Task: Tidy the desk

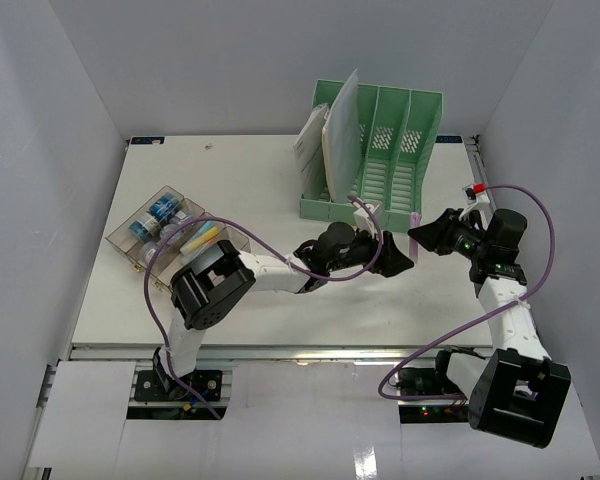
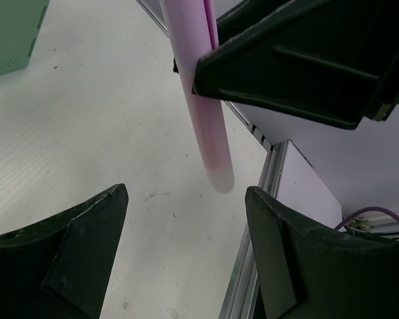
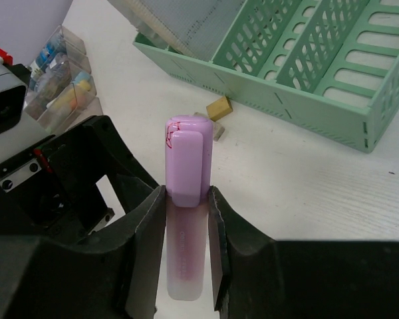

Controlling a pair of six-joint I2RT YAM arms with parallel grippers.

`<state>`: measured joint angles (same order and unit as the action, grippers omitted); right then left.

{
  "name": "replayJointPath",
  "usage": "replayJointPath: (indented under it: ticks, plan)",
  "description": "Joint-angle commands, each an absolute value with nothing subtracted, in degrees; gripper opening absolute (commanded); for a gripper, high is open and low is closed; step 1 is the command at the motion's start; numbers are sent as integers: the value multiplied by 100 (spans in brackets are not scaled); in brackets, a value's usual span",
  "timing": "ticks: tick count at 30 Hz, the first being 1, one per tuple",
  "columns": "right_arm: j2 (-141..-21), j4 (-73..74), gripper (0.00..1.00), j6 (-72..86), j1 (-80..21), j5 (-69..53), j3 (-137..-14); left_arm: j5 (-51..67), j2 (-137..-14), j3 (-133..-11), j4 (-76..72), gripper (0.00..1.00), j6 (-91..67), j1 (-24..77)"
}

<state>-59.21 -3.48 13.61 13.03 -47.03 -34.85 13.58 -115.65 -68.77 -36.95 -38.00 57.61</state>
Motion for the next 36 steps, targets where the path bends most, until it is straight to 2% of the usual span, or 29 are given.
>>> replayJointPath:
  ticks: [1,8,18,23,29,31,32,36]
  plan:
    - [-5751,-682,8,1589,1266,-5002,-3374,1092,-11643,-7372,-3456,79,-3629,5808]
    - [-5670,-764,8,1635,1248,-5096,-3314,1038,-11820,-7732,-3279,70,-3673,5818]
    - [-5678,-824,8,1585,1197,-5198,-3261,1097,-11936,-7984,-3045,46,-3762,5818]
    - [-5625,-842,8,1551,1180,-5238,-3230,1140,-11896,-8009,-2968,32,-3771,5818]
    - [-5651,-762,11,1361,1169,-5178,-3236,1162,-11746,-7914,-2824,10,-3626,5796]
    - [-5633,-737,22,1298,1169,-5210,-3244,1170,-11673,-7796,-2791,8,-3583,5753]
    - [-5624,-721,36,1163,1169,-5293,-3252,1179,-11580,-7685,-2740,7,-3550,5711]
    - [-5553,-641,73,524,1169,-5600,-3274,1254,-11265,-7396,-2583,5,-3455,5552]
